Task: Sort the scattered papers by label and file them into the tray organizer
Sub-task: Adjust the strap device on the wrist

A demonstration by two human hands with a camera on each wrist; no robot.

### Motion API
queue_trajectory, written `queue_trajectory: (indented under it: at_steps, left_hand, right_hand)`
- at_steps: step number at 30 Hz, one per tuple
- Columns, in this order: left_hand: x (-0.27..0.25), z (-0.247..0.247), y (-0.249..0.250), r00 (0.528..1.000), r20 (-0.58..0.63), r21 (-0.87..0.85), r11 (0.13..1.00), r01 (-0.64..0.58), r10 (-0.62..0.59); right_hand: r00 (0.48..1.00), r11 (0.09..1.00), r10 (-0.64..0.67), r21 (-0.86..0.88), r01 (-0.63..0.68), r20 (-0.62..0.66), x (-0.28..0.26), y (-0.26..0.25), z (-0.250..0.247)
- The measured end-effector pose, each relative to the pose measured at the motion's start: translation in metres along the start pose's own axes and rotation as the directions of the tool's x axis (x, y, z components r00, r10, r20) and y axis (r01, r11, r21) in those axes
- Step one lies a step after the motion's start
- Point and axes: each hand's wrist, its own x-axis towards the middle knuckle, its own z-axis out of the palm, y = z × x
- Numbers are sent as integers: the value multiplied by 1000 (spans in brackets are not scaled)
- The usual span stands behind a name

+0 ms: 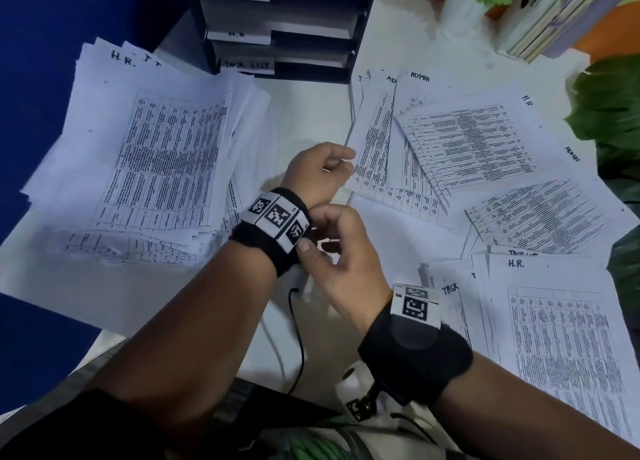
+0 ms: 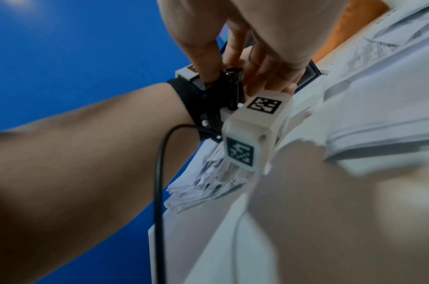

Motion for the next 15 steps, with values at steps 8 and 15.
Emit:
queue_trajectory:
  at_steps: [8, 15]
  left_hand:
    - [-2, -13, 51, 992, -81, -63, 993, -101, 96]
    - [-10, -22, 104, 984, -65, -98, 981, -169, 163]
  right_hand:
    - [995, 995, -44, -83, 51, 88, 19, -52, -18]
    - [997, 993, -54, -106, 59, 50, 22, -95, -28]
